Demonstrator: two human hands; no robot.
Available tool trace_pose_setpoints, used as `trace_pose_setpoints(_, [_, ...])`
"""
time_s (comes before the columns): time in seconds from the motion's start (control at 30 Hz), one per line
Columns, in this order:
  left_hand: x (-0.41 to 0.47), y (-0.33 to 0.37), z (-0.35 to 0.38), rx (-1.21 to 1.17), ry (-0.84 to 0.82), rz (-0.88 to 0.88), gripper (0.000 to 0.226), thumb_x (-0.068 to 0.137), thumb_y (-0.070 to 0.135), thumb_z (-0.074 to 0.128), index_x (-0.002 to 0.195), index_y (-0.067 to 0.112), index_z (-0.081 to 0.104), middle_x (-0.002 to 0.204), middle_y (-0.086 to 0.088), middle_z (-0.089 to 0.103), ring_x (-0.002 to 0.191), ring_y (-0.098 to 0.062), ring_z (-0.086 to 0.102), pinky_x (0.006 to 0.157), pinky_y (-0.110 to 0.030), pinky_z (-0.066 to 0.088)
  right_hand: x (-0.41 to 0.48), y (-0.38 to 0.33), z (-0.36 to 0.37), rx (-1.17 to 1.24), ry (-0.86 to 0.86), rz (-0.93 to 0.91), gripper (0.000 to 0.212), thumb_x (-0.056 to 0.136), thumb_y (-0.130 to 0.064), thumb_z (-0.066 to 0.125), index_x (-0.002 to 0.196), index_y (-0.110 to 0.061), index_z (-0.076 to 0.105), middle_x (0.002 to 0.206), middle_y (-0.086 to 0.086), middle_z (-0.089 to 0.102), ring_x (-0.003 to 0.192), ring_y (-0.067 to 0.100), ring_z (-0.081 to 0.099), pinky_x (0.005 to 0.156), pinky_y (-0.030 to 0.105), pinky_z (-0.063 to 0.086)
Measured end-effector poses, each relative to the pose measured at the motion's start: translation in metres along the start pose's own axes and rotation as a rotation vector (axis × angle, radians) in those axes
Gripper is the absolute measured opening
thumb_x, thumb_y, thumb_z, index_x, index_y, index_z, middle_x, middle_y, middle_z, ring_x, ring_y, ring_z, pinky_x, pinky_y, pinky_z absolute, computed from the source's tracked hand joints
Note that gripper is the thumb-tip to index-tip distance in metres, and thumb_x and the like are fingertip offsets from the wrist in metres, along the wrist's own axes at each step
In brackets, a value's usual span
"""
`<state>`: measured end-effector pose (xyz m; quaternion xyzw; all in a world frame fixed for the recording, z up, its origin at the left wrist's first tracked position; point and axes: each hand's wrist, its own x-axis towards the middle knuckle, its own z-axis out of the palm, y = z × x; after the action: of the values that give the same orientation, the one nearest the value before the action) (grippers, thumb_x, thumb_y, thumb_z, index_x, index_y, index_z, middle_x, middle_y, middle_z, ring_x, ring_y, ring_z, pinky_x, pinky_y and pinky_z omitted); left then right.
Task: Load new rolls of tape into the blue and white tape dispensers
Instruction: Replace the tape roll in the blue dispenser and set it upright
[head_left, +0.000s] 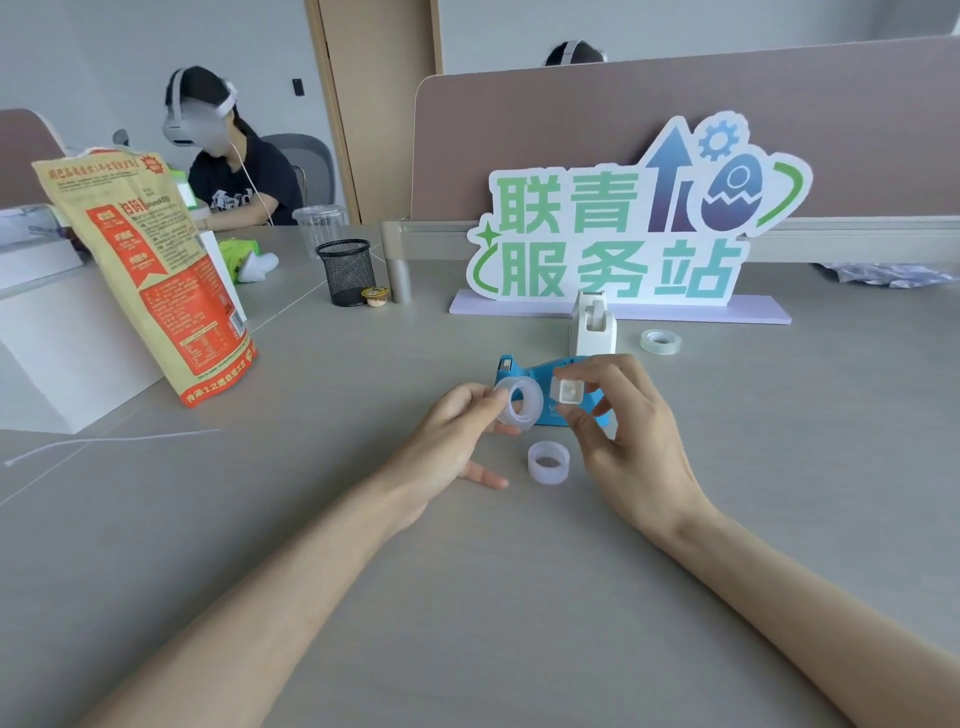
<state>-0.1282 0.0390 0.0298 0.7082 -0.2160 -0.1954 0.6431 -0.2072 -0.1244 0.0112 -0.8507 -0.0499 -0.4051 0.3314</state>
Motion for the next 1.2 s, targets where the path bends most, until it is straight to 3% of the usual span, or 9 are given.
trace_pose_setpoints(0.13, [0.004,-0.004,0.002,-0.055,-0.019,0.040,0.034,0.099,0.028,0.049,0.118,0.000,0.055,0.123,-0.012,0.061,0.119,-0.015,0.056,0.072,-0.034,0.059,-0.001,-0.008,0.002,0.049,-0.042,0.015,0.037,0.091,0.000,0.060,0.120,-0.023,0.062,0.107,0.000,0.055,0.092,-0.002,0.051,0.080,0.007,0.039])
trace_pose_setpoints(0.27, [0.003,-0.003,0.002,-0.110,-0.063,0.093,0.020,0.098,0.019,0.050,0.112,0.006,0.058,0.096,0.005,0.067,0.096,-0.002,0.062,0.081,-0.029,0.056,0.000,-0.015,0.000,0.087,-0.018,0.136,0.016,0.087,-0.013,0.069,0.100,-0.023,0.067,0.090,-0.016,0.059,0.085,-0.008,0.053,0.073,0.003,0.036])
trace_pose_setpoints(0.5, [0.003,-0.005,0.001,-0.034,-0.087,0.152,0.011,0.097,0.014,0.053,0.106,0.009,0.056,0.101,0.005,0.070,0.097,-0.002,0.064,0.085,-0.030,0.051,-0.001,-0.013,0.000,0.100,0.028,0.187,0.017,0.081,-0.020,0.077,0.097,-0.018,0.072,0.086,-0.025,0.062,0.076,-0.009,0.056,0.071,0.004,0.039])
trace_pose_setpoints(0.63, [0.003,-0.005,0.002,-0.035,-0.099,0.168,0.004,0.097,0.012,0.054,0.100,0.014,0.055,0.097,0.009,0.071,0.095,-0.001,0.064,0.086,-0.030,0.050,0.000,-0.008,0.001,0.119,0.022,0.153,0.017,0.079,-0.016,0.078,0.096,-0.014,0.075,0.089,-0.017,0.064,0.075,-0.001,0.057,0.071,0.007,0.041])
trace_pose_setpoints(0.83, [0.001,-0.004,0.002,-0.010,-0.109,0.164,0.005,0.096,0.013,0.054,0.100,0.016,0.056,0.096,0.011,0.071,0.090,0.003,0.062,0.083,-0.026,0.048,0.000,-0.007,0.001,0.164,0.044,0.099,0.018,0.075,-0.010,0.080,0.092,-0.011,0.074,0.094,0.001,0.067,0.078,-0.004,0.057,0.071,0.006,0.042])
trace_pose_setpoints(1.0, [0.000,-0.004,0.003,-0.009,-0.123,0.163,0.004,0.096,0.015,0.056,0.097,0.018,0.057,0.094,0.014,0.073,0.090,0.001,0.062,0.084,-0.028,0.047,0.001,-0.006,0.002,0.172,0.061,0.093,0.021,0.072,-0.008,0.083,0.091,-0.013,0.073,0.088,0.000,0.065,0.076,0.013,0.061,0.072,0.021,0.053])
trace_pose_setpoints(1.13, [0.001,-0.005,0.002,-0.007,-0.123,0.178,0.005,0.095,0.014,0.057,0.100,0.013,0.057,0.098,0.012,0.073,0.094,-0.001,0.062,0.090,-0.032,0.048,0.001,-0.007,0.001,0.215,0.047,0.163,0.022,0.073,-0.008,0.082,0.089,-0.016,0.070,0.088,0.000,0.069,0.076,0.012,0.065,0.073,0.021,0.054])
trace_pose_setpoints(1.2, [0.003,-0.006,0.002,0.029,-0.111,0.226,0.008,0.094,0.010,0.057,0.100,0.005,0.054,0.109,0.008,0.072,0.105,0.000,0.060,0.093,-0.026,0.047,0.001,-0.008,0.001,0.218,0.026,0.187,0.020,0.075,-0.006,0.080,0.089,-0.018,0.071,0.090,-0.002,0.072,0.078,0.011,0.068,0.076,0.021,0.055])
